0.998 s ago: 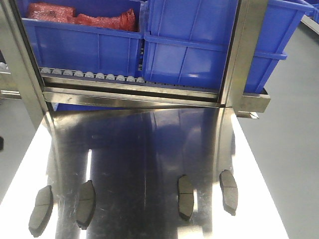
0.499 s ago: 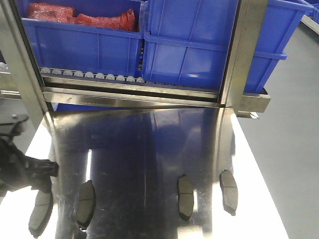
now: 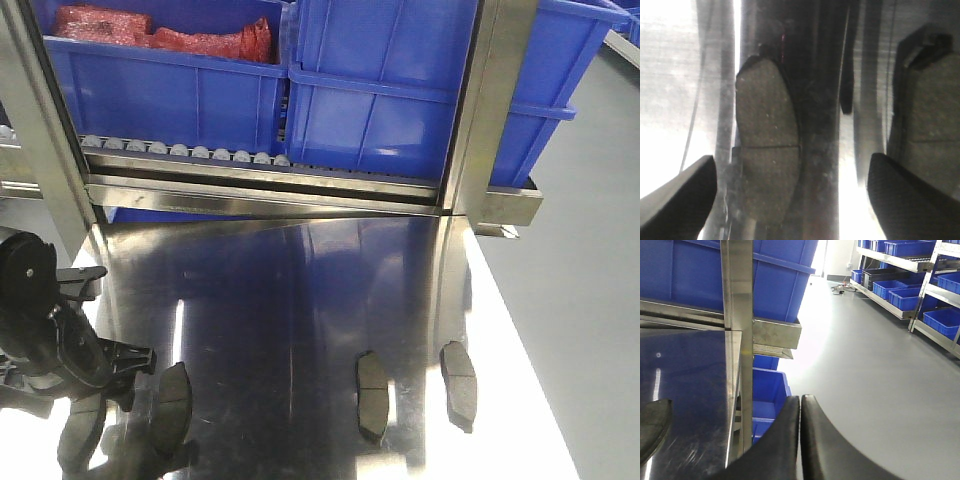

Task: Move and align brake pads A on conveyor
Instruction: 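Lower the left gripper onto the brake pad nearest it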

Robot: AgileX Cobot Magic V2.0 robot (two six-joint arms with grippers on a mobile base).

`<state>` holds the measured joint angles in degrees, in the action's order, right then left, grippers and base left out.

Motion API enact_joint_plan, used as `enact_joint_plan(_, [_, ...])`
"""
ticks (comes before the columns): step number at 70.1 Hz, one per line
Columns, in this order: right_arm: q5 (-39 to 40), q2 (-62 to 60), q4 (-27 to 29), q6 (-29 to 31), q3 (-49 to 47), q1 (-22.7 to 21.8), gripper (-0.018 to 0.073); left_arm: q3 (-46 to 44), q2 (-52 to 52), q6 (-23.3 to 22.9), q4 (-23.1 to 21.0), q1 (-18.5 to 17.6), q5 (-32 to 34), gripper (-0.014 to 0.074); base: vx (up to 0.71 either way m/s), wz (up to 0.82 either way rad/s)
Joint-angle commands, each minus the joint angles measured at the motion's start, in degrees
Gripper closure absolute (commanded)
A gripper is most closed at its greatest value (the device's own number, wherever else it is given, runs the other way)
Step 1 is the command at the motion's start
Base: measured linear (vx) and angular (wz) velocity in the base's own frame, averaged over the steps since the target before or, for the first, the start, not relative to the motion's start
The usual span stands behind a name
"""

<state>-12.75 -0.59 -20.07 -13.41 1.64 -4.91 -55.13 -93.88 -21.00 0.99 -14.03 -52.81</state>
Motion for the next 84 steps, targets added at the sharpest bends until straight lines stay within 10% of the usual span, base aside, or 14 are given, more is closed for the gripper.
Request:
enact_joint_plan(1, [4.1,-0.7,-0.8,0.3,0.6,-0.3,0.0571,-1.7,0.9,-0.9,0.5,-0.3,1.4,0.0018,0.00,0.00])
enact_joint_plan(84, [4.1,-0.7,-0.8,0.3,0.6,-0.3,0.0571,-1.7,-0.6,1.0,0.3,2.9,2.3,0.0020,0.00,0.00])
